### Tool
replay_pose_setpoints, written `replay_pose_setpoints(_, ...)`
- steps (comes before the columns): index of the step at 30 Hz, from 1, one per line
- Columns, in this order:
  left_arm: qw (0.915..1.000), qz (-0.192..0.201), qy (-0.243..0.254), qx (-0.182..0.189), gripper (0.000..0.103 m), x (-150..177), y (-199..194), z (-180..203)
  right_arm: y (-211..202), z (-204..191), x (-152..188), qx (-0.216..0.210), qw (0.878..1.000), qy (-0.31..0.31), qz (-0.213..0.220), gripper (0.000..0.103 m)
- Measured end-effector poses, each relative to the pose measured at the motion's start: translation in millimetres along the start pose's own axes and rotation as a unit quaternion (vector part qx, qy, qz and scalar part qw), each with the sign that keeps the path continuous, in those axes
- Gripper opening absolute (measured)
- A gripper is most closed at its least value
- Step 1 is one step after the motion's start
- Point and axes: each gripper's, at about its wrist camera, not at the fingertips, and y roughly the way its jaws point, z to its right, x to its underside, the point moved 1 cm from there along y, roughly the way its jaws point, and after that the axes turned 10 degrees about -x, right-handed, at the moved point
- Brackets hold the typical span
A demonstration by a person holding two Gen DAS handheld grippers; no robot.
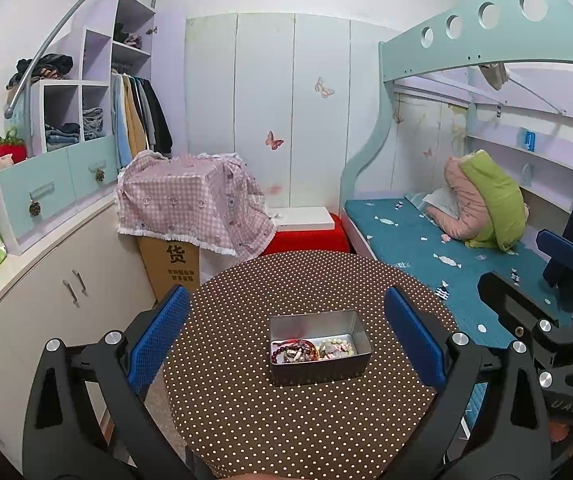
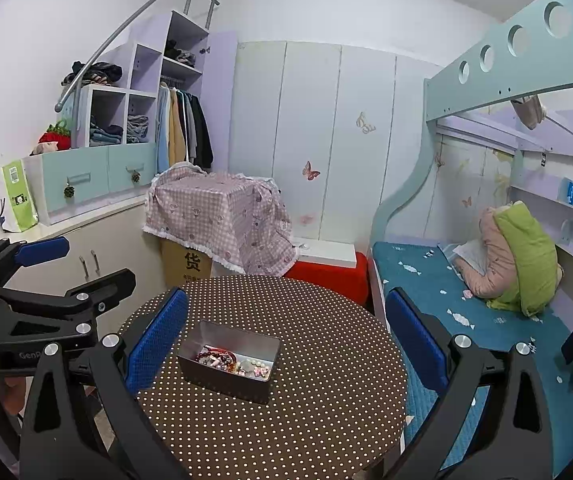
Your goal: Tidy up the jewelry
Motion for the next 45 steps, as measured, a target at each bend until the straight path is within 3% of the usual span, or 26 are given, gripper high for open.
replay_pose_setpoints(31, 0.9999, 0.012, -0.010, -0.004, 0.098, -9.7, -0.7, -7.0, 0.1, -15.4, -10.7, 0.016, 0.999, -0.017, 0.024, 0.095)
replay_pose_setpoints(45, 0.9998, -0.016, 0.005, -0.006, 0.098, -7.7, 19.2, -2.5, 14.0, -11.3, -3.2, 0.030, 0.999, 0.011, -0.012, 0.095)
